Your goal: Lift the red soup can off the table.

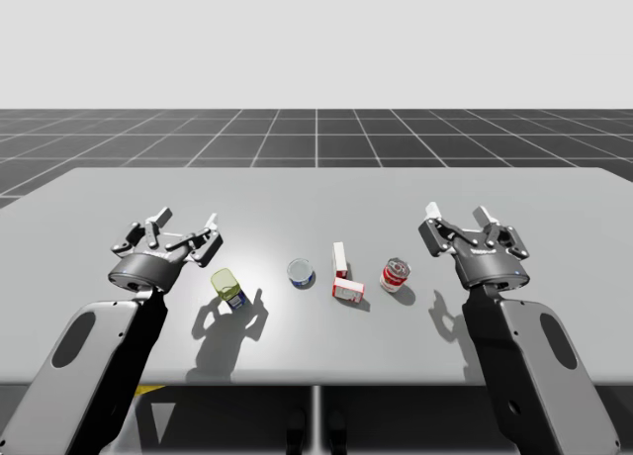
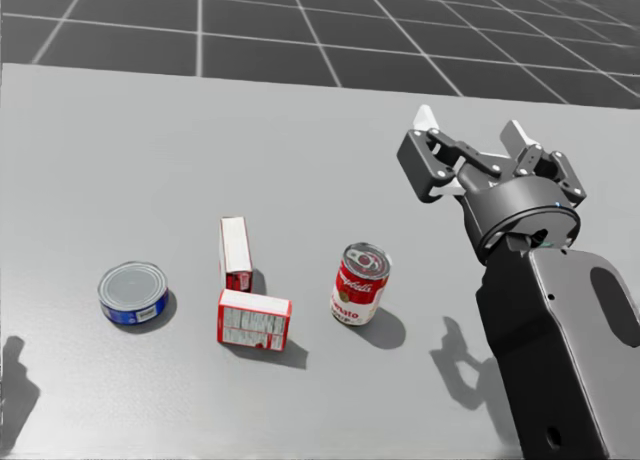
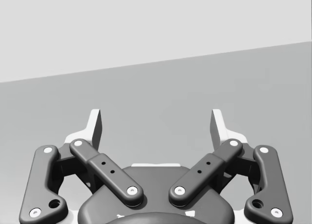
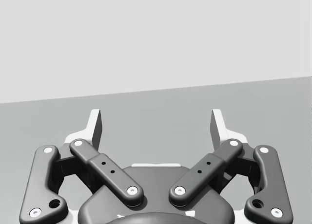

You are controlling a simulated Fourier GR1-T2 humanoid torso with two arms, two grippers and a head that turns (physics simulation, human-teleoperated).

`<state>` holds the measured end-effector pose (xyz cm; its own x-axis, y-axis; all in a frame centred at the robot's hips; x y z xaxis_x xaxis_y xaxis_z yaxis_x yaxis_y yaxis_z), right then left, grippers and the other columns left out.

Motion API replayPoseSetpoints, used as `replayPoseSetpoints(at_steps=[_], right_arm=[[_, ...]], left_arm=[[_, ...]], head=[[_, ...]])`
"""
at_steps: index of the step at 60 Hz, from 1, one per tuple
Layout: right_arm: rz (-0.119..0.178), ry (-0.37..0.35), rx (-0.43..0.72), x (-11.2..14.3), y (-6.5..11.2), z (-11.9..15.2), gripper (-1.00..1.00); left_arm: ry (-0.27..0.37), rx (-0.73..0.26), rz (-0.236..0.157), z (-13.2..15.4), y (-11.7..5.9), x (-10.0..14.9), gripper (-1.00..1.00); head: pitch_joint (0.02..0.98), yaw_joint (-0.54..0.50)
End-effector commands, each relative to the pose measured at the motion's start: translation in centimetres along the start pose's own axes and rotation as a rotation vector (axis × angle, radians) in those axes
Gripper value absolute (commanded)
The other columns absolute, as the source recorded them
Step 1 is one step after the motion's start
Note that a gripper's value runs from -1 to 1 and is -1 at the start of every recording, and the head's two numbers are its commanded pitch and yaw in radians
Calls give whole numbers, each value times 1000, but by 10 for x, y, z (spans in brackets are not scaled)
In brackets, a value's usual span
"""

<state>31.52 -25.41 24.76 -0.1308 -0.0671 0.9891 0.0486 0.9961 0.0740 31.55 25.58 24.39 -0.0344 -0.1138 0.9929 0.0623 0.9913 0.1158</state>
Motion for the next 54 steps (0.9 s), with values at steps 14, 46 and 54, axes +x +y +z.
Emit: replayPoseSetpoints(at_steps=[14, 46, 54], right_arm=[[-6, 29, 32, 8, 5, 6, -1000], [35, 141, 361, 5, 3, 108, -1000], [36, 185, 394, -12, 5, 121, -1000]], left_arm=[[-1, -10, -4, -1, -3, 0, -1000], [2, -24, -6, -1, -6, 0, -1000], [-3, -25, -15, -1, -6, 0, -1000]], head=[[787, -331], [790, -326], [795, -325]])
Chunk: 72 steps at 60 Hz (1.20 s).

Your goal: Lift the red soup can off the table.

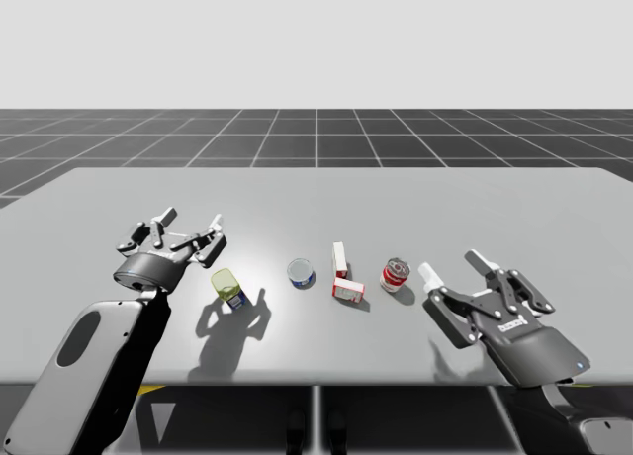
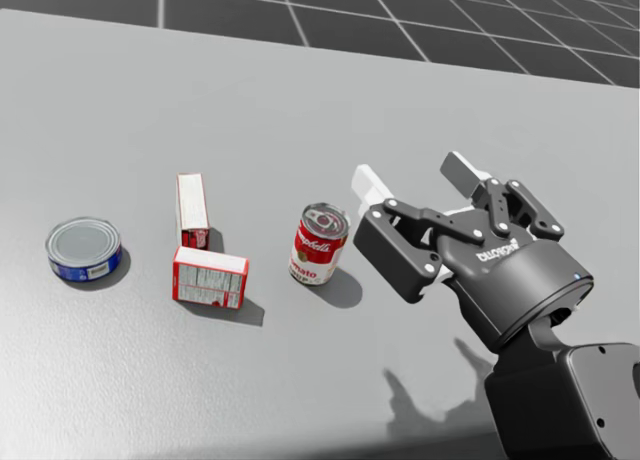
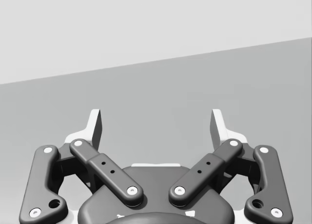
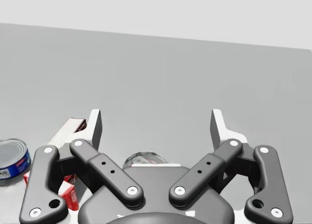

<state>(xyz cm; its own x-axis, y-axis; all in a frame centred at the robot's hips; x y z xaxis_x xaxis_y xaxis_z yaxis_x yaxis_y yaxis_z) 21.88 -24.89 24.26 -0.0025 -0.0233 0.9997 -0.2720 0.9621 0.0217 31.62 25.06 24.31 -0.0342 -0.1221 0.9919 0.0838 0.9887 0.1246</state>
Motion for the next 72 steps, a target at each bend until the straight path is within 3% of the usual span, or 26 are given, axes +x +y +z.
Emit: replayPoseSetpoints(at_steps=[1, 29, 49, 72], right_arm=[[3, 54, 69, -24, 13, 19, -1000], [3, 206, 28, -81, 13, -5, -1000], [16, 244, -16, -96, 17, -40, -1000], [-2, 274, -34, -102, 16, -73, -1000]], left_arm=[[-4, -3, -7, 0, -1, 0, -1000], [-5, -8, -11, 1, -2, 0, -1000], [-5, -9, -10, 1, -2, 0, -1000], [-5, -9, -10, 2, -2, 0, -1000]], head=[[796, -324], [793, -316], [788, -313], [786, -313]])
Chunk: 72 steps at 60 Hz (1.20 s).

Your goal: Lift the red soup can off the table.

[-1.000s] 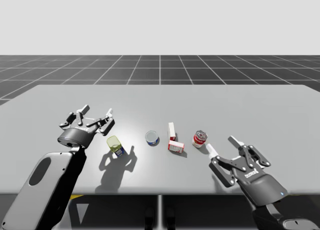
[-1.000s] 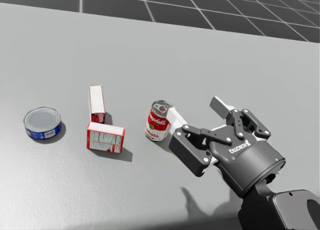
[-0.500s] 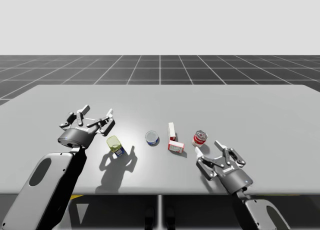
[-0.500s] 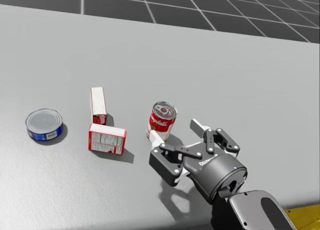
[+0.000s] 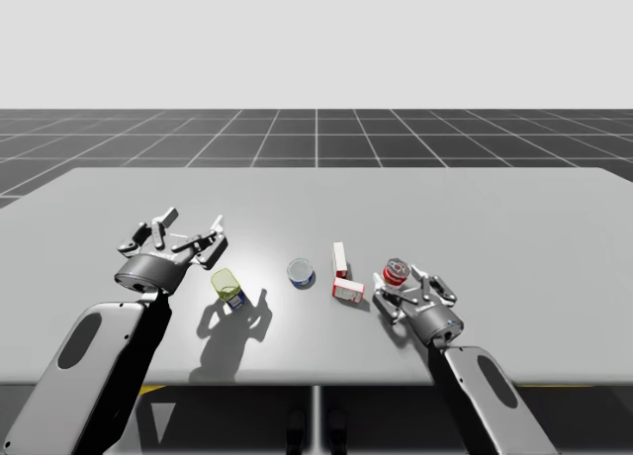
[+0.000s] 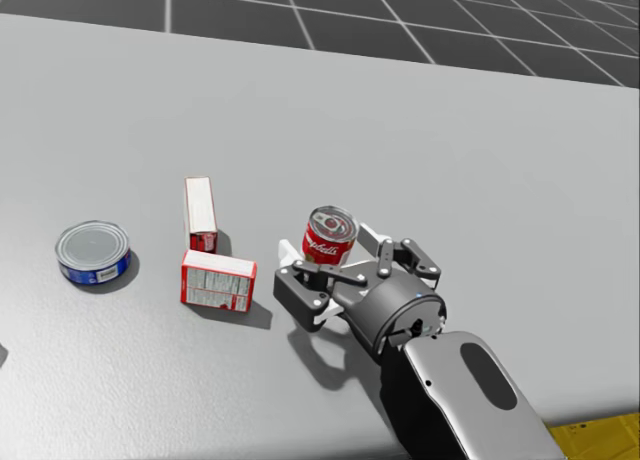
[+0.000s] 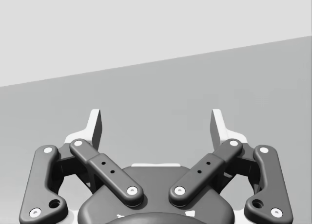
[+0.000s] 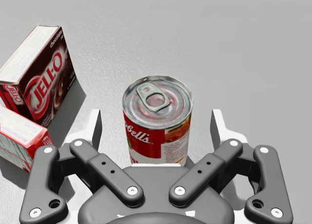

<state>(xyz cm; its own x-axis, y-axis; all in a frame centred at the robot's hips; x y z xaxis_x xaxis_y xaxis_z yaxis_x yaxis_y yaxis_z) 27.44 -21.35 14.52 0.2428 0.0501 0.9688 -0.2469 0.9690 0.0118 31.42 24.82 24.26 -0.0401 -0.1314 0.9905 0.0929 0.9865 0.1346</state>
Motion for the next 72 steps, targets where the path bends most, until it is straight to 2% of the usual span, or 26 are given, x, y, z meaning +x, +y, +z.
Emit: replayPoseSetpoints(at_steps=[1, 3, 4, 5, 6, 7, 8, 9, 14, 16, 19, 26, 39, 51, 63, 68, 72], right_arm=[[-9, 15, -7, -1, 0, -11, -1000], [-13, 29, 14, -2, 0, -11, -1000], [9, 48, 26, -2, -1, -11, -733], [4, 44, 18, -3, 0, -10, -547], [-5, 41, 5, -4, 0, -10, 38], [-14, 42, -4, -5, 1, -9, 472], [-5, 51, 7, -5, 0, -9, 794], [10, 41, 6, -7, -1, -8, 1000], [-10, 67, 2, -9, -2, -8, 1000], [-1, 68, -2, -11, -2, -8, 1000], [-4, 67, -4, -11, -3, -8, 1000], [-13, 69, -9, -13, -5, -7, 1000], [-11, 61, -13, -14, -7, -6, 1000], [-6, 28, -16, -7, -5, -2, 1000], [16, -51, -4, 23, 2, 10, 1000], [59, -106, -22, 39, 4, 15, 1000], [65, -147, -24, 55, 4, 20, 1000]], left_arm=[[0, 0, 0, 0, 0, 0, -1000], [0, 0, 0, 0, 0, 0, -1000], [0, 0, 0, 0, 0, 0, -1000], [0, -1, -1, 0, 0, 0, -1000], [1, -1, -1, 0, 0, 0, -1000], [1, -1, -1, 0, 0, 0, -1000], [1, -2, -1, 0, 0, 0, -1000], [0, -1, -1, 0, 0, 0, -1000], [1, -1, -1, 0, 0, 0, -1000], [1, -2, -2, 0, 0, 0, -1000], [1, -2, -2, 0, 0, 0, -1000], [4, -2, -3, 0, 0, -1, -1000], [6, -2, -3, 1, -1, -1, -1000], [5, -1, -1, 1, 0, -1, -1000], [4, -1, 1, 1, 0, -1, -1000], [3, -1, 1, 1, 1, -1, -1000], [3, -1, 2, 1, 1, -1, -1000]], head=[[786, -313], [786, -313], [785, -314], [784, -315], [784, -316], [784, -316], [784, -317], [783, -318], [772, -321], [753, -324], [728, -326], [617, -326], [454, -330], [416, -338], [421, -339], [423, -341], [422, -342]])
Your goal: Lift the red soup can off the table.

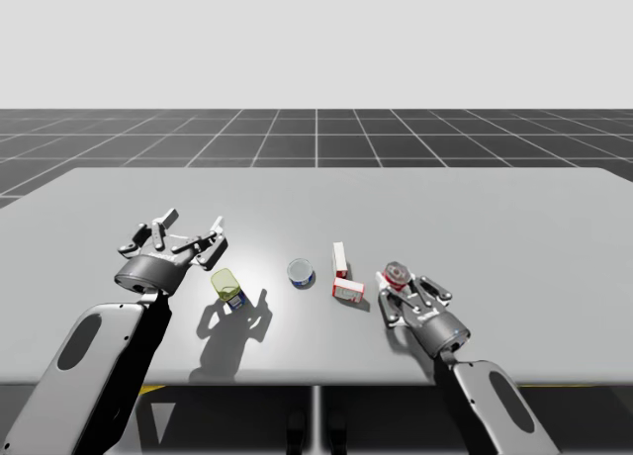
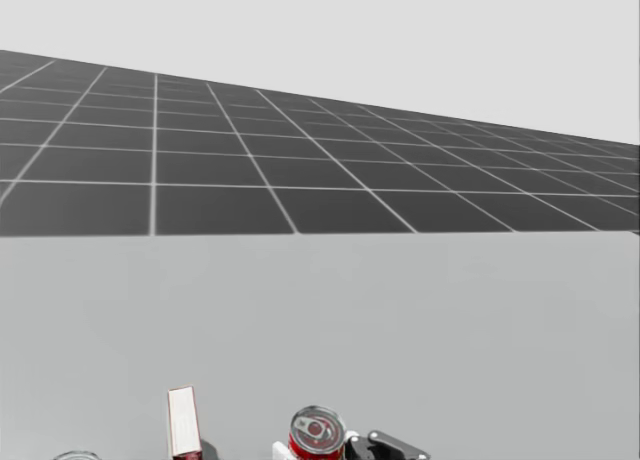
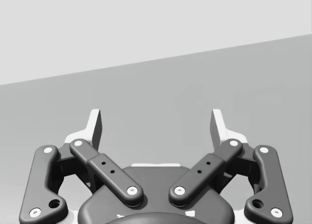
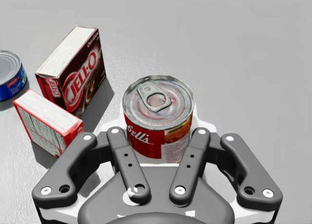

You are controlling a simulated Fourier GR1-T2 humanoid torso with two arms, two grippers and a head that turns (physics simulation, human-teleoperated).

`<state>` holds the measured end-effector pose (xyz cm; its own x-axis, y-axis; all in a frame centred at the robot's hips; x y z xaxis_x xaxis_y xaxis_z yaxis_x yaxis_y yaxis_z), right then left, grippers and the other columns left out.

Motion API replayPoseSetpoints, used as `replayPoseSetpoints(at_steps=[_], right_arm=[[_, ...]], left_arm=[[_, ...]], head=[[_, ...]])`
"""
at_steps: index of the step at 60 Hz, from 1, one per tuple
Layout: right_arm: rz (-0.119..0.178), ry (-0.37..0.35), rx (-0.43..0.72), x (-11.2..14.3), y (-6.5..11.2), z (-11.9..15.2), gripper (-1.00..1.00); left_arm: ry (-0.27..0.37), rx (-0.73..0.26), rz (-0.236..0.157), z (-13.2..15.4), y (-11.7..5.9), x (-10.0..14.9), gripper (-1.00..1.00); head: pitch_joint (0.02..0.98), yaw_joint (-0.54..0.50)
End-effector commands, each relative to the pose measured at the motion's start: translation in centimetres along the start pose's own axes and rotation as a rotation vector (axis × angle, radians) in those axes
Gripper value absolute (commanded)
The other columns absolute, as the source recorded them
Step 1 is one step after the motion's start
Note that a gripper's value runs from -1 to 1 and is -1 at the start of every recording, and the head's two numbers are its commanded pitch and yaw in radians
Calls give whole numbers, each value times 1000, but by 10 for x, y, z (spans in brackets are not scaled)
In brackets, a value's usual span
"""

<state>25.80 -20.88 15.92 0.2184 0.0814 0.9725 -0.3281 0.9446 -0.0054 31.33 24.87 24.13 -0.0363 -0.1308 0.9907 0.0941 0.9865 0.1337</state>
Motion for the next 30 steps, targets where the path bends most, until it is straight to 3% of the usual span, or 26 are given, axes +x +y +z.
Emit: replayPoseSetpoints(at_steps=[1, 19, 30], right_arm=[[37, -136, -105, 48, -6, 3, 1000], [84, -303, -117, 119, -1, 26, 1000], [140, -422, -133, 166, 2, 37, 1000]], left_arm=[[-1, 0, 1, 0, 1, 0, -1000], [-2, 1, 2, 0, 1, 0, -1000], [-4, 2, 6, -1, 2, 1, -1000]], head=[[422, -341], [421, -347], [419, -349]])
